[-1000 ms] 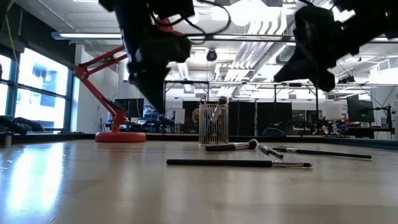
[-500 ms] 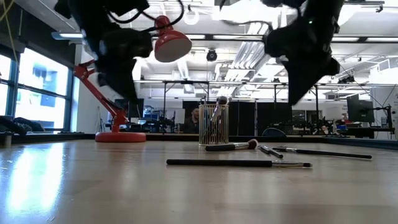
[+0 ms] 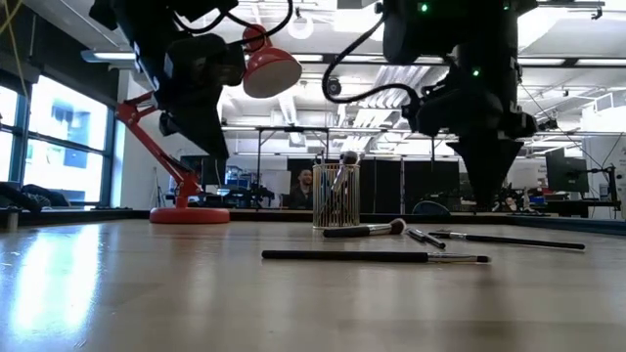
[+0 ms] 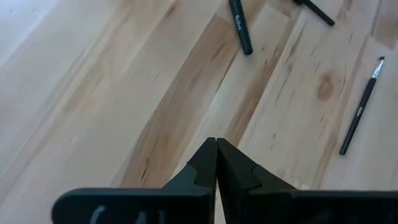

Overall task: Put items in baskets/containers
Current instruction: Put the makeup brush into the wire bin

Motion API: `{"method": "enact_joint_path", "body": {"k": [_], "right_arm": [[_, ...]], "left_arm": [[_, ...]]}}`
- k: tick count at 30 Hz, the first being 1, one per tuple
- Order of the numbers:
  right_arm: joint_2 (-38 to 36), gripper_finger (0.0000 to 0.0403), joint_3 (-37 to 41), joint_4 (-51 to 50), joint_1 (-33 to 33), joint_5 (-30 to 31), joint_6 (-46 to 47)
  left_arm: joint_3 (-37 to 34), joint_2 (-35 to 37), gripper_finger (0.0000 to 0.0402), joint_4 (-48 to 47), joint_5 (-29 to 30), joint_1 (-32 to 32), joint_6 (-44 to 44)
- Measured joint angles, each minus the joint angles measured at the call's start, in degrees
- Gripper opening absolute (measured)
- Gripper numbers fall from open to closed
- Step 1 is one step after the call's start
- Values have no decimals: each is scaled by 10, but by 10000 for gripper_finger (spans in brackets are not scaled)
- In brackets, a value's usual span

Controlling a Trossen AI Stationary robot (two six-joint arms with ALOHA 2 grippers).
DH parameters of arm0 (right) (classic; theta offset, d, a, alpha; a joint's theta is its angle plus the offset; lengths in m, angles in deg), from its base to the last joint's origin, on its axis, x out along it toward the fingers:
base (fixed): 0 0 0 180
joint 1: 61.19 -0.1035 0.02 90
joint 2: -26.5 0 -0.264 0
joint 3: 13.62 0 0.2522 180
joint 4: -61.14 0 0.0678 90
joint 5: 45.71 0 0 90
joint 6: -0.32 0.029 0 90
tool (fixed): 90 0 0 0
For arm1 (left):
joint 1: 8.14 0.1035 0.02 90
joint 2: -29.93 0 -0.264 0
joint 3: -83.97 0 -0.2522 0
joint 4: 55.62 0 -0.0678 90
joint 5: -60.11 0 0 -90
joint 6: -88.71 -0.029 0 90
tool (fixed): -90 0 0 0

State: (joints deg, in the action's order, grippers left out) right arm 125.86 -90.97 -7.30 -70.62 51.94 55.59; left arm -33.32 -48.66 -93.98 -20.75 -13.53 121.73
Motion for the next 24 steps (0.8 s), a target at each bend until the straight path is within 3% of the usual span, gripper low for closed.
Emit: {"method": "enact_joint_path", "body": {"k": [24], "right_arm": [[24,1,0,27,2,-6,-1]], "left_arm": [[0,0,0,12,-19,1,-12]]}}
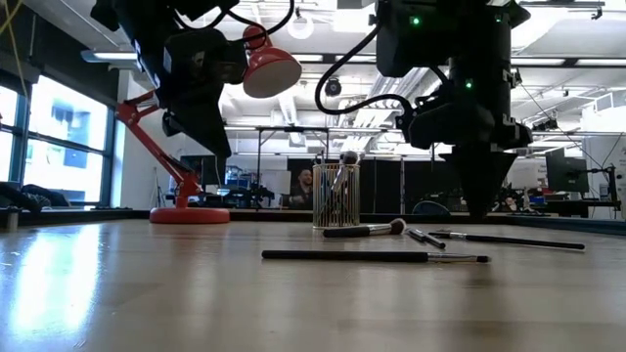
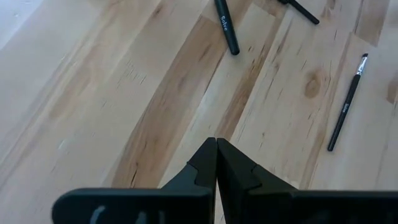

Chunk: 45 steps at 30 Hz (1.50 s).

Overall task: Put items in baskets/containers
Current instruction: Put the makeup brush into the wire bin

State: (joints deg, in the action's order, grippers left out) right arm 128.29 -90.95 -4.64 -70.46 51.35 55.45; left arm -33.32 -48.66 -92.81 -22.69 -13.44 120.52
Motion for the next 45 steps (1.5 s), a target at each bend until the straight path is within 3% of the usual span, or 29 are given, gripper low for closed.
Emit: {"method": "enact_joint_path", "body": {"k": [14,24,29,34,39,45], "right_arm": [[0,4,0,9,0,-2,2],[-2,105,62,70,0,-21,31],[-5,125,85,89,-1,-15,31],[-4,98,88,95,-2,-1,25],[-3,19,89,115,-10,5,2],[-3,14,90,137,-25,23,34]], "left_arm": [[0,0,0,0,-2,0,0],[0,0,0,0,-2,0,-5],[0,0,0,0,-2,0,-5],[0,0,0,2,-2,0,-5],[1,0,0,18,-2,0,-5],[1,0,0,42,-2,0,0]]}}
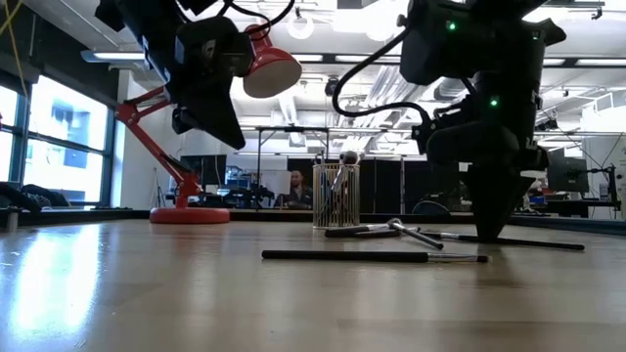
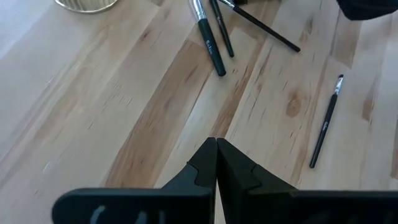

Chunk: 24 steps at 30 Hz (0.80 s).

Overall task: Put items in baskets/containers
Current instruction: Put the makeup brush into the wire bin

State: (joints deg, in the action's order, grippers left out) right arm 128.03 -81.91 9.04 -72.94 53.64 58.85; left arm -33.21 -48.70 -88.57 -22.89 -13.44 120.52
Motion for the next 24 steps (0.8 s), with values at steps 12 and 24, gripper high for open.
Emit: {"method": "enact_joint_path", "body": {"k": [12,24], "right_arm": [[-59,1,1,10,-47,66,58],[-100,1,0,5,-52,97,57]], "left_arm": [[0,0,0,2,2,0,0],[0,0,0,2,11,0,0]]}}
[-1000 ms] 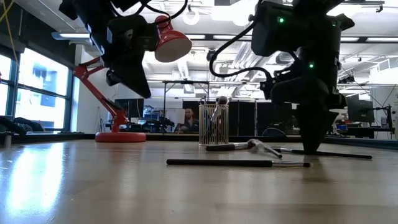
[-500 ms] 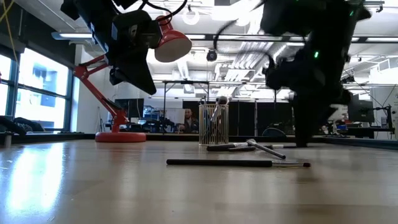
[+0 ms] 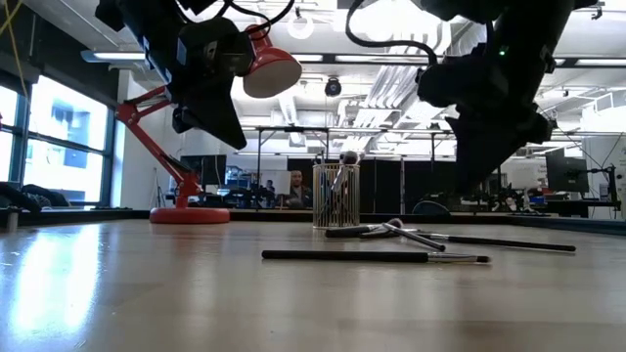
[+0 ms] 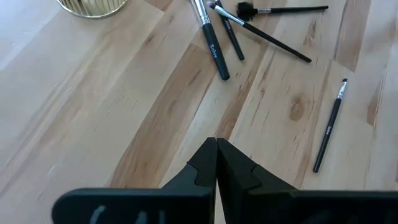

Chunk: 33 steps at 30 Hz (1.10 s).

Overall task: Put items in baskets/containers
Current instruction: Put the makeup brush into the wire bin

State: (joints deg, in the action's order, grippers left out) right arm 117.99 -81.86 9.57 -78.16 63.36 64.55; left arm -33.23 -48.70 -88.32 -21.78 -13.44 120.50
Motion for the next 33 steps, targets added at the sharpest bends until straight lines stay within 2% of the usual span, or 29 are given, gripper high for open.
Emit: {"method": "enact_joint_path", "body": {"k": [9,22,33], "right_arm": [[1,0,0,0,0,2,-3],[1,1,-1,0,1,2,-68],[1,6,-1,32,4,32,-53]], "left_arm": [[0,0,0,0,1,0,0],[-1,0,0,0,1,0,15],[-1,0,0,41,1,0,16]]}}
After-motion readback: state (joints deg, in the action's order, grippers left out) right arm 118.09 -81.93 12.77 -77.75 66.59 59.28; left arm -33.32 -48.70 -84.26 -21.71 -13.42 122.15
